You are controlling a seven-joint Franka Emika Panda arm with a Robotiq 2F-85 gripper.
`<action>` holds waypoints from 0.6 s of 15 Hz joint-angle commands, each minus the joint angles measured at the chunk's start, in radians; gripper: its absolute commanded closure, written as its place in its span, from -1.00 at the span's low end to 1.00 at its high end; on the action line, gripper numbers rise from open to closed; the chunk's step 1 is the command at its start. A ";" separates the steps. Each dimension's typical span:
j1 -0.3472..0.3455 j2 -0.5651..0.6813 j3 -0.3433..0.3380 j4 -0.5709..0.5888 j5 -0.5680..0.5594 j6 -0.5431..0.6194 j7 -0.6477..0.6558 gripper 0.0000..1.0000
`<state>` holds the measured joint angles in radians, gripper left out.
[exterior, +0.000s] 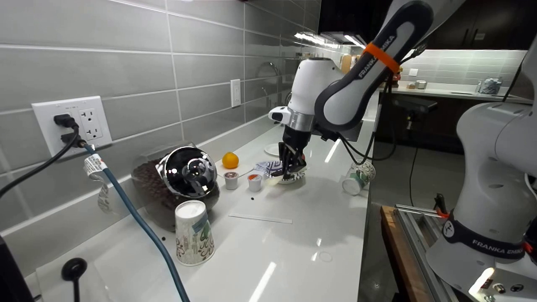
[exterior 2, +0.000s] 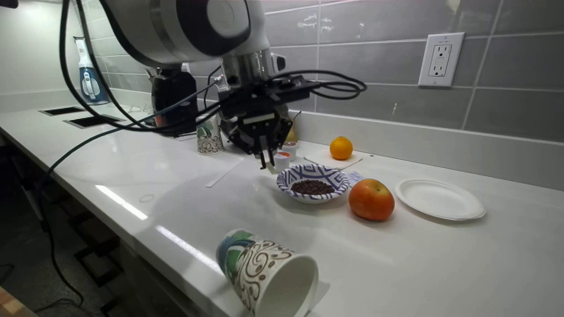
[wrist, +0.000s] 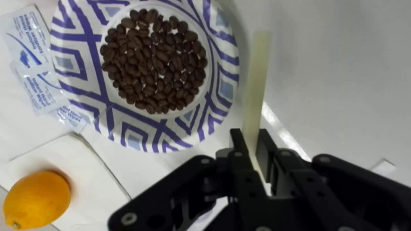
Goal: Transfer a spoonful of contents from the bowl to the white plate
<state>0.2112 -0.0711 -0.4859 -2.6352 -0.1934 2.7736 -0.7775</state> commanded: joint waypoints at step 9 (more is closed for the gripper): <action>-0.359 -0.264 0.333 0.088 -0.282 -0.446 0.271 0.88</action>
<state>-0.0607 -0.3819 -0.1854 -2.5336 -0.3249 2.3024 -0.6189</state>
